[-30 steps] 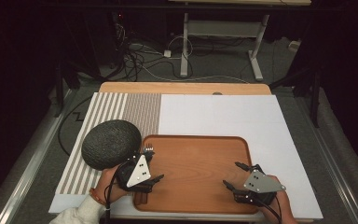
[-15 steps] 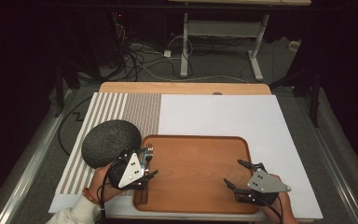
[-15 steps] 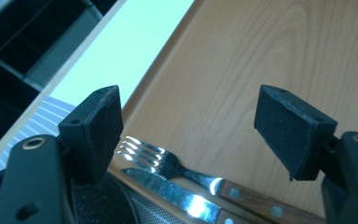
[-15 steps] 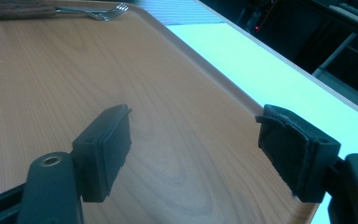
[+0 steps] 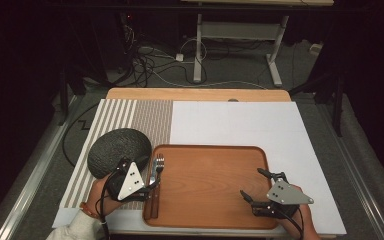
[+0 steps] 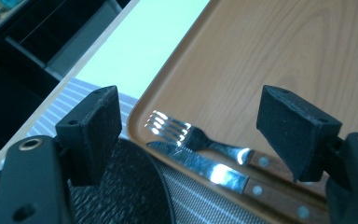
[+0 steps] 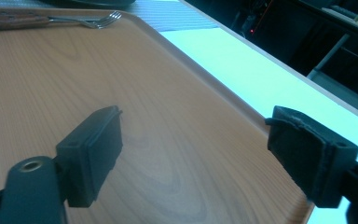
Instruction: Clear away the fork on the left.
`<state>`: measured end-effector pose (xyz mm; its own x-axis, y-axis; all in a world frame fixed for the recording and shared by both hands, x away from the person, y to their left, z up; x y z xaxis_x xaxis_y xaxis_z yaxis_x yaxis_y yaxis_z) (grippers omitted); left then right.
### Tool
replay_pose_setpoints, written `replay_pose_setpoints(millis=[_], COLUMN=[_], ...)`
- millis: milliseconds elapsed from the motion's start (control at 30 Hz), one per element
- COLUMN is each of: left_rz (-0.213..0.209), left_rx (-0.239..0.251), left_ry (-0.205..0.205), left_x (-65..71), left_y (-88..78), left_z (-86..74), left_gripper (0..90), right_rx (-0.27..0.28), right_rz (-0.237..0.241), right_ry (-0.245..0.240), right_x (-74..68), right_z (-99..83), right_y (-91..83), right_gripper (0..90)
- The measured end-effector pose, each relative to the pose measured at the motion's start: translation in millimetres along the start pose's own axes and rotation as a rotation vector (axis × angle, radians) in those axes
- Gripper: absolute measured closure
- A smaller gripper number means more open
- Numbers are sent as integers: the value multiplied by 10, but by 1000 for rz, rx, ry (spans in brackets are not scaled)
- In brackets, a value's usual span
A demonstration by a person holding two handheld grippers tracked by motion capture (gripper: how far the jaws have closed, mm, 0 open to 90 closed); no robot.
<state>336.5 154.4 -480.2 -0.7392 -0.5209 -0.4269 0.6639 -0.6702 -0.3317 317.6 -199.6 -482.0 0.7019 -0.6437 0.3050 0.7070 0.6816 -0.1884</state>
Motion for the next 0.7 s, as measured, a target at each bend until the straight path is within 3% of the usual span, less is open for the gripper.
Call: replay_pose_setpoints(millis=[500, 700], left_rz=[66, 89], left_rx=[-38, -85], left_ry=[8, 28], left_x=[-98, -103], left_y=[-237, -331], left_z=[-192, -320], left_gripper=[192, 193], right_rx=[14, 9], right_rz=[8, 14], right_ry=[-7, -5], right_x=[-1, -12], right_z=[30, 17], right_y=[29, 39], right_gripper=[163, 168])
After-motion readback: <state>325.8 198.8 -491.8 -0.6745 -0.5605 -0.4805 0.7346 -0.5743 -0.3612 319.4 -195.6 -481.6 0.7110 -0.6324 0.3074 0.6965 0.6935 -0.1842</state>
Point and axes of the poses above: each handheld gripper's, and its own axes: y roughly forward along the jaws, z roughly out of its top, x roughly to its right, the point moved 7 cm from there along y, roughly forward along the jaws, and after that the axes turned 14 degrees about x, right-handed, at the moved point
